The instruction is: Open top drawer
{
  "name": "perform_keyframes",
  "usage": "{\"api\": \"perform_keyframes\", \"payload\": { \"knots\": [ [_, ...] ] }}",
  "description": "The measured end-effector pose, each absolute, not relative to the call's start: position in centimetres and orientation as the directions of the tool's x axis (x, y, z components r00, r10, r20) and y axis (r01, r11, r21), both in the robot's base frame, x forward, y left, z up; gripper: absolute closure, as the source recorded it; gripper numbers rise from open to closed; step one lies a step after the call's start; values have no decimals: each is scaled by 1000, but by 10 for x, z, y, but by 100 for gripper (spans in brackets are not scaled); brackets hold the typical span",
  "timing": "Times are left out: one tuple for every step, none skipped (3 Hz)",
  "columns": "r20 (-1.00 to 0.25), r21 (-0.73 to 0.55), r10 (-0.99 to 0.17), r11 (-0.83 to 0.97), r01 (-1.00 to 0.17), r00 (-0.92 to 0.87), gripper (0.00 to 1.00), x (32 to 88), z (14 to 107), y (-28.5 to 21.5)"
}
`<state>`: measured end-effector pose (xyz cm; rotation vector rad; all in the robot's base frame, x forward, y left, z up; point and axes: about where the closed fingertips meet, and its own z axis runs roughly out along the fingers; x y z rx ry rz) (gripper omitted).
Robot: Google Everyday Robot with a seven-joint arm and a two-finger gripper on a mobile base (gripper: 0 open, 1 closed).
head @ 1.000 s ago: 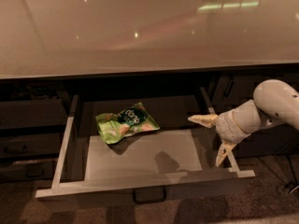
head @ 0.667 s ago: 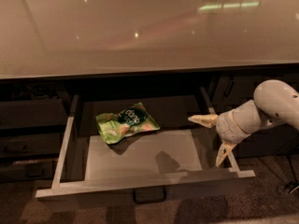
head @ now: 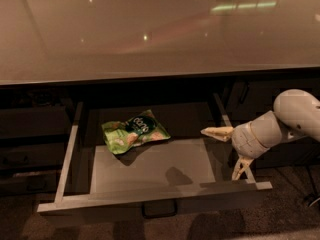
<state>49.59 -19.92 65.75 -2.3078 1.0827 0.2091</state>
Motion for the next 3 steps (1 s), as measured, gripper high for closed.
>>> {"api": "perform_keyframes", "payload": {
  "knots": [
    [-371, -435, -651, -508, -744, 662, 0, 488, 657, -200],
    [-372, -435, -650, -509, -743, 663, 0, 485, 657, -201],
    [-373, -434, -649, -510, -743, 663, 0, 481, 657, -201]
  ]
}}
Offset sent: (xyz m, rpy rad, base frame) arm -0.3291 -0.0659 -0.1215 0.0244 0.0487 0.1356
